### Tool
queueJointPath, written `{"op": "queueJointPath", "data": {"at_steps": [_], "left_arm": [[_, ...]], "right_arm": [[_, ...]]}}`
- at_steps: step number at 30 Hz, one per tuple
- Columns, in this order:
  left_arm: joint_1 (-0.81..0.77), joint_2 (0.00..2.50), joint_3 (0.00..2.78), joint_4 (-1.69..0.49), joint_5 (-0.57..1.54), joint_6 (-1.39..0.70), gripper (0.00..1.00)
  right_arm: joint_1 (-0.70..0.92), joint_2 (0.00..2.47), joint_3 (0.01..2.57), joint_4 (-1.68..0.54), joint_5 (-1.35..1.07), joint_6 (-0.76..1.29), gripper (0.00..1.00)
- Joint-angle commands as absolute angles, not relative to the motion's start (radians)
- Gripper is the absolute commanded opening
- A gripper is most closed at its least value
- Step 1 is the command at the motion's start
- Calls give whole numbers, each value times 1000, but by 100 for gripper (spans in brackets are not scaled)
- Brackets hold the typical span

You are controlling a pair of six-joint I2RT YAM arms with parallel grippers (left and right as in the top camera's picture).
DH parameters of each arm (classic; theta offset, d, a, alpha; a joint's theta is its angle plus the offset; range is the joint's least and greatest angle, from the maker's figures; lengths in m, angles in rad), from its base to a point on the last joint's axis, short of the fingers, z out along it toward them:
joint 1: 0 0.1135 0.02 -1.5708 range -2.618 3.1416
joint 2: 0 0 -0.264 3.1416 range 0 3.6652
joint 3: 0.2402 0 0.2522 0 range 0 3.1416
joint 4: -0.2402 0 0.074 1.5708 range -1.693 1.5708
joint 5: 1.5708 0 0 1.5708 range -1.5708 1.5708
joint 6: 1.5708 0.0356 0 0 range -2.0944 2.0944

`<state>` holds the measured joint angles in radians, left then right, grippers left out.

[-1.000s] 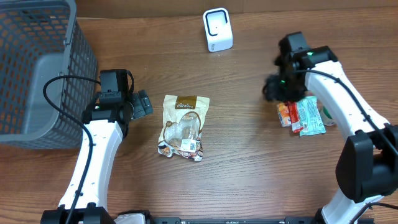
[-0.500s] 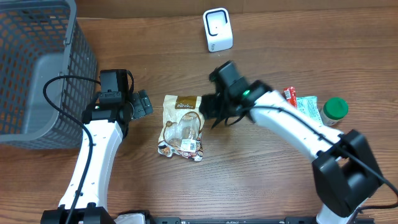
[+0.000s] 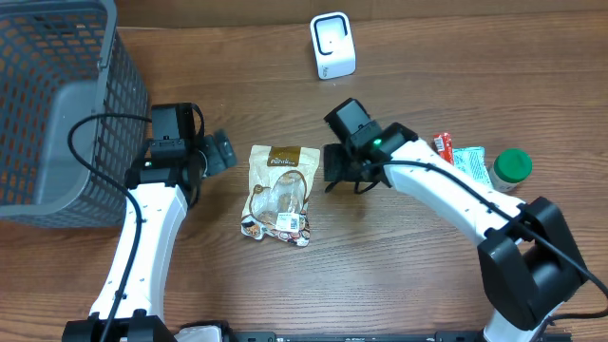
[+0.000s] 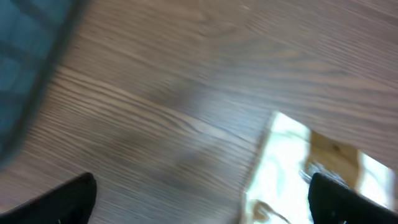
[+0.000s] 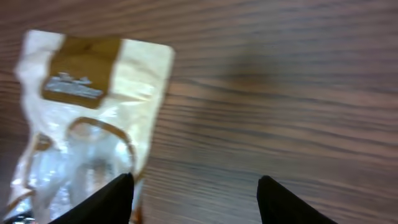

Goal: Scan the item barcode
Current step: 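Reach both grippers toward the Pantree bag from either side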

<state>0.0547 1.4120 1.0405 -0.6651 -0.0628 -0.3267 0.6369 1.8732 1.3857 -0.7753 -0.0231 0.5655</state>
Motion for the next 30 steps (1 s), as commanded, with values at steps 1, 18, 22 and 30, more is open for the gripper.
{"op": "queueJointPath", "data": {"at_steps": [1, 18, 22, 30], "left_arm": [[44, 1422, 1050, -693, 200, -338, 45], [-266, 1801, 1049, -545, 115, -419, 16], [-334, 1822, 1049, -470, 288, -356, 15], [-414, 1811, 1129, -477, 410, -291, 24]], "right_arm": [[598, 1866, 1380, -801, -4, 576, 65], [474, 1866, 1380, -917, -1, 568, 65], [439, 1866, 1380, -926, -1, 569, 66], [371, 1862, 1384, -927, -139, 412, 65]]}}
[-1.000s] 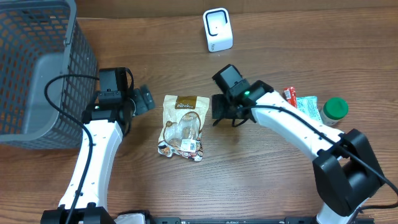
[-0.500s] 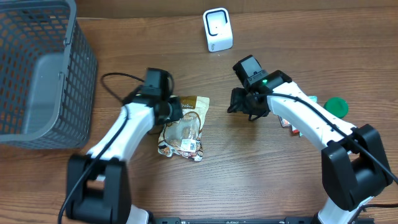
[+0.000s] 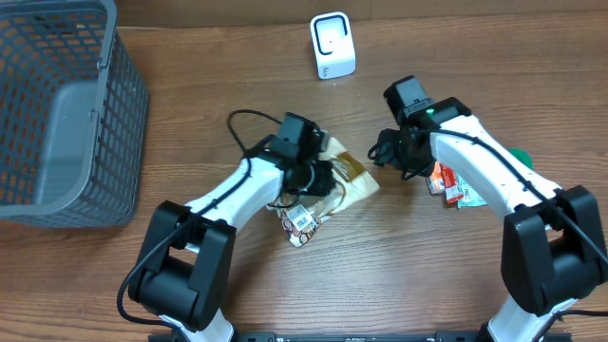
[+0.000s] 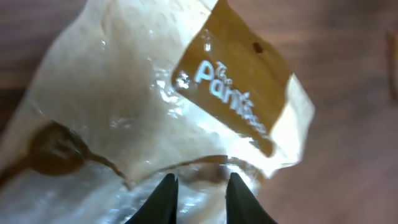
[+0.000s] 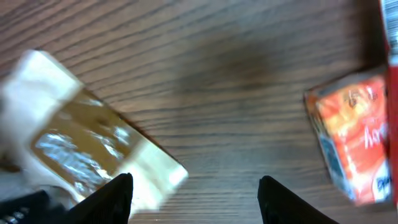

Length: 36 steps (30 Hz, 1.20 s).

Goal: Scan the item barcode
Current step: 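Reach both grippers toward the Pantree bag from either side, then grasp the Pantree bag edges with both grippers and lift it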

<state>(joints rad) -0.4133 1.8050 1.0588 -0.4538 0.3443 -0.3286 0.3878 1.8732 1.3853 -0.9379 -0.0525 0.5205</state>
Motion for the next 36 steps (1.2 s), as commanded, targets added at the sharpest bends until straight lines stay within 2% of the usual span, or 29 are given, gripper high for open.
{"op": "queueJointPath", "data": {"at_steps": [1, 4, 8, 11, 15, 17, 19, 22, 29, 36], "left_arm": [[-410, 1805, 1161, -504, 408, -291, 25], [-389, 1773, 1273, -609, 402, -293, 34], [-352, 1738, 1408, -830, 259, -350, 47], [-325, 1737, 1444, -989, 134, -375, 55], [-308, 1740, 1400, -1096, 52, -375, 62], [-307, 1740, 1350, -1099, 23, -388, 79], [-307, 1740, 1292, -1081, 17, -405, 89], [-307, 1740, 1211, -1034, 23, -421, 90], [-300, 1740, 1107, -879, 30, -494, 80], [-300, 1740, 1036, -738, 80, -540, 78]], "right_arm": [[366, 1861, 1387, -926, -170, 384, 65], [347, 1861, 1402, -934, -278, 289, 66], [337, 1861, 1404, -937, -422, 185, 70], [344, 1861, 1404, -933, -443, 171, 84], [362, 1861, 1401, -918, -420, 147, 92], [371, 1861, 1398, -905, -399, 148, 93], [377, 1861, 1392, -884, -374, 148, 93], [382, 1861, 1376, -851, -360, 148, 93], [401, 1861, 1316, -757, -360, 148, 91], [407, 1861, 1242, -656, -360, 149, 91]]}}
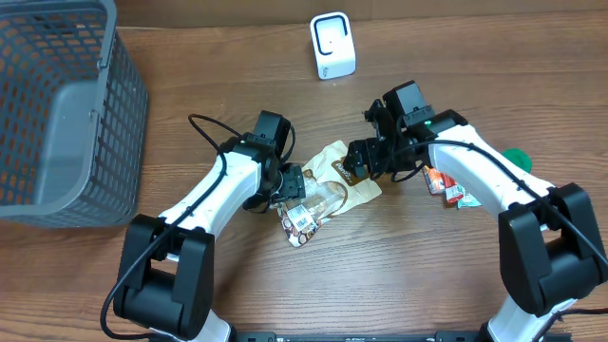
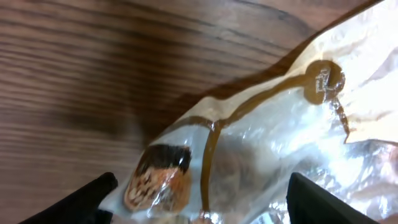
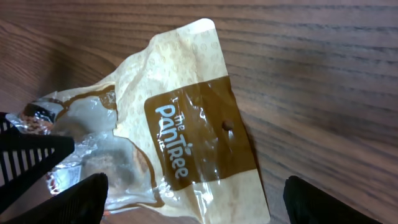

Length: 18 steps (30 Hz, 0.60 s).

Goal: Scan the item barcode
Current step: 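Grasp the Pantree bag edges with both grippers and lift it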

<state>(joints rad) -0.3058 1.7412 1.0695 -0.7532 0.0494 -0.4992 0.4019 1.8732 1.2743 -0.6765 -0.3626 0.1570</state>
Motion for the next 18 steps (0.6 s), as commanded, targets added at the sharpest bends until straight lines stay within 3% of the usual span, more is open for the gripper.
{"op": "queueJointPath", "data": {"at_steps": [1, 8, 13, 18], "left_arm": [[-301, 1740, 1027, -730, 94, -540, 78], [-301, 1740, 974, -656, 112, -547, 75], [-302, 1740, 925, -550, 113, -559, 59], [-302, 1740, 916, -548, 124, -565, 52]], "right_arm": [[407, 1861, 1232, -646, -360, 149, 91], [407, 1862, 1172, -605, -360, 152, 91], [407, 1862, 1156, -589, -360, 152, 92], [407, 1862, 1153, -590, -360, 152, 99]]}}
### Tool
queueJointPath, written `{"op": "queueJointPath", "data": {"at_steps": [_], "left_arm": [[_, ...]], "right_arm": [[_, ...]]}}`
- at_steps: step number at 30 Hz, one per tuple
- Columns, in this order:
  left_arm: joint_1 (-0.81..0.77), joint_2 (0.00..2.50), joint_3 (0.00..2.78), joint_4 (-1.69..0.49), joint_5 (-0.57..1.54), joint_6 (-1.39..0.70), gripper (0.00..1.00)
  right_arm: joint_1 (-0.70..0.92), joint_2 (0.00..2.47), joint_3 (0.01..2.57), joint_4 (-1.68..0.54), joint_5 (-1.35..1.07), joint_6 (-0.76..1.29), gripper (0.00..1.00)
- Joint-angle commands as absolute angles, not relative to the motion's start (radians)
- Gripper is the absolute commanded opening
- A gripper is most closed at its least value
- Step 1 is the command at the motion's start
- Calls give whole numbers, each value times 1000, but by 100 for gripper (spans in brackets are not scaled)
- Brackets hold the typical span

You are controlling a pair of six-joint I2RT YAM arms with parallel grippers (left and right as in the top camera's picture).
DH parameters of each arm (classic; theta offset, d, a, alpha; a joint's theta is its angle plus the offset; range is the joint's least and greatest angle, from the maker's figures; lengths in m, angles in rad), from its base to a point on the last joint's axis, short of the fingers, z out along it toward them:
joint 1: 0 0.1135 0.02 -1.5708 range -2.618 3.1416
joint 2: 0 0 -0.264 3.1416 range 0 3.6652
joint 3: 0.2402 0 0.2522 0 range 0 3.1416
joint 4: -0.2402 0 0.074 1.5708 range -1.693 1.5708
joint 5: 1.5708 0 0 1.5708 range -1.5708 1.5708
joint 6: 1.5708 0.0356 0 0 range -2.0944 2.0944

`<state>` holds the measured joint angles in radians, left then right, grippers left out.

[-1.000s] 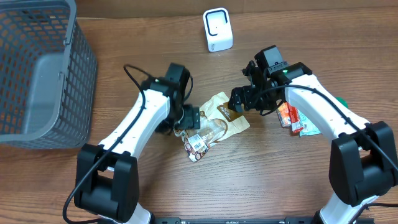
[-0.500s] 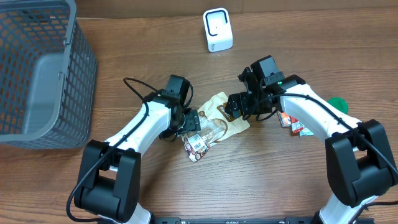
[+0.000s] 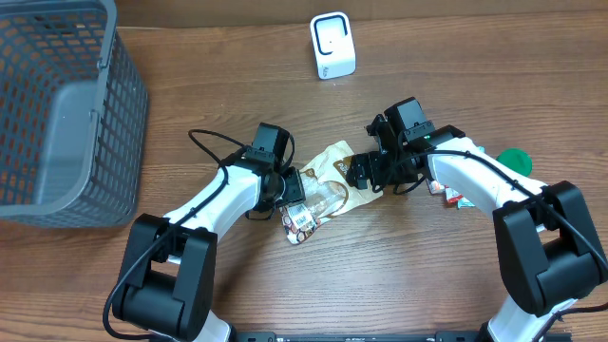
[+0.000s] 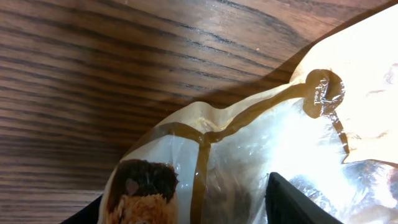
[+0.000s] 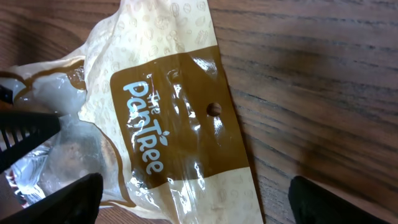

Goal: Scan the item barcode
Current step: 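Grasp the Pantree bag edges with both grippers and lift it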

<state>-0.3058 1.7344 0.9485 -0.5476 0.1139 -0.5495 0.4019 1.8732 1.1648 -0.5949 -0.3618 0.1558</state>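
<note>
The snack bag [image 3: 328,195], cream and clear with a brown "PanTree" band, lies slanted on the wooden table between both arms. A white printed label [image 3: 300,221] faces up at its lower end. My left gripper [image 3: 291,186] is open at the bag's left, clear end; in the left wrist view the bag [image 4: 249,143] fills the space between the spread fingers [image 4: 298,199]. My right gripper [image 3: 365,175] is open over the brown top end; the right wrist view shows the band [image 5: 180,124] between the wide fingers [image 5: 68,199]. The white scanner [image 3: 332,45] stands at the back.
A grey mesh basket [image 3: 57,104] takes the far left. Red and orange packets [image 3: 445,185] and a green-lidded jar [image 3: 514,161] lie to the right, behind my right arm. The left arm's cable loops beside the bag.
Both grippers sit a little closer over the bag, still open. The right one has shifted slightly down the brown band. The bag itself has hardly moved.
First the bag lay lengthwise in the middle, with both open grippers off to its sides. Then it lay turned and further right, under my nearly shut left gripper, while the right one was by the packets. Later both stood open at the bag's two ends, as now.
</note>
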Motion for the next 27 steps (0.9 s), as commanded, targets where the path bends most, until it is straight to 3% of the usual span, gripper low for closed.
{"op": "queueJointPath", "data": {"at_steps": [1, 7, 12, 16, 27], "left_arm": [[-302, 1740, 916, -547, 124, -565, 49], [-301, 1740, 918, -547, 127, -555, 31], [-273, 1737, 969, -586, 133, -493, 24], [-234, 1737, 1026, -633, 242, -413, 11], [-129, 1737, 1084, -657, 584, -265, 11]], "right_arm": [[407, 1862, 1151, -590, -360, 156, 100], [407, 1862, 1132, -591, -360, 183, 100], [400, 1862, 1137, -591, -360, 182, 100], [376, 1862, 1148, -588, -395, 181, 100], [356, 1862, 1139, -577, -626, 183, 100]]}}
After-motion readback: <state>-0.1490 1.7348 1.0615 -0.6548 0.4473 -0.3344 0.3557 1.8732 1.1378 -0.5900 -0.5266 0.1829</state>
